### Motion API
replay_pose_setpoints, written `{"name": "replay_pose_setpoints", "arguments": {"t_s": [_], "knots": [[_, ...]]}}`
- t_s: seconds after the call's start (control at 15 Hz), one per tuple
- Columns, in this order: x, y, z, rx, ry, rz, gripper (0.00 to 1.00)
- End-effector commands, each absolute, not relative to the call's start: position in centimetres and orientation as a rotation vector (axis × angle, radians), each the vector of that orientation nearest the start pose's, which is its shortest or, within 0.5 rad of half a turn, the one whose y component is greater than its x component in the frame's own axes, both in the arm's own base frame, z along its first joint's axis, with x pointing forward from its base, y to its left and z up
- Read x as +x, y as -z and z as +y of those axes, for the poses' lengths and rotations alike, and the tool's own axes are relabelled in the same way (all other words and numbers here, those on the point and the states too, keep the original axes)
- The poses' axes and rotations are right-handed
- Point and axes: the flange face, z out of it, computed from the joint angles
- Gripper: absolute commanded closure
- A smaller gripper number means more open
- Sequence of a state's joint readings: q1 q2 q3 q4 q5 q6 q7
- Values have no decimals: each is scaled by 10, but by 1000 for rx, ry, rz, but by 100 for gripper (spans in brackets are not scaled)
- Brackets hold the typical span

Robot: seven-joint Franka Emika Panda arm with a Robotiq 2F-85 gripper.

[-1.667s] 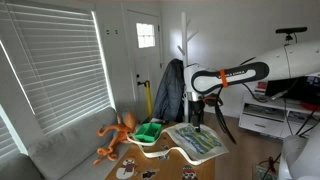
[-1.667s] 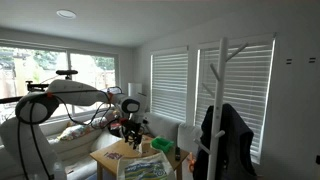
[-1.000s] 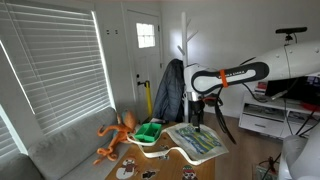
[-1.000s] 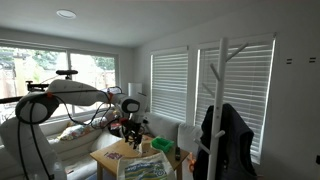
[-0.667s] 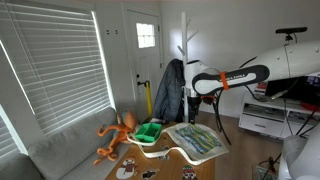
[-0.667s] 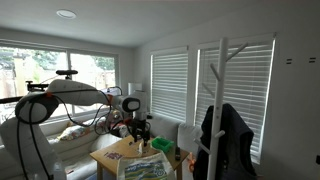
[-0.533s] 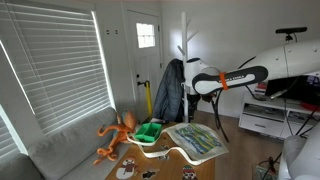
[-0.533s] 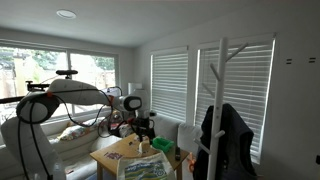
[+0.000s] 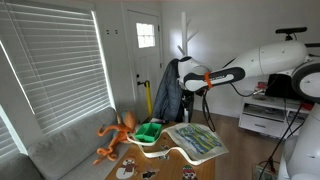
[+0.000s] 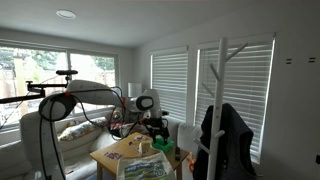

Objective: Put the black remote in the green lunchbox

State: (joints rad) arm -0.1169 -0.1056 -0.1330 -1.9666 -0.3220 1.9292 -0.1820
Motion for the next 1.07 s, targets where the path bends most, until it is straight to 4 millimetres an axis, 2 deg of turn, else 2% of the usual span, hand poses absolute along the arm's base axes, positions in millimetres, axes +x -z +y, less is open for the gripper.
{"name": "replay_pose_setpoints", "arguments": {"t_s": [0.0, 0.4, 0.47, 0.87, 1.0], "knots": [[514, -527, -155, -3439, 4, -65, 0], [513, -532, -154, -3441, 20, -65, 0], [520, -526, -163, -3438, 0, -85, 0], [574, -507, -221, -3376, 20, -644, 0], [605, -499, -234, -3321, 27, -825, 0]]}}
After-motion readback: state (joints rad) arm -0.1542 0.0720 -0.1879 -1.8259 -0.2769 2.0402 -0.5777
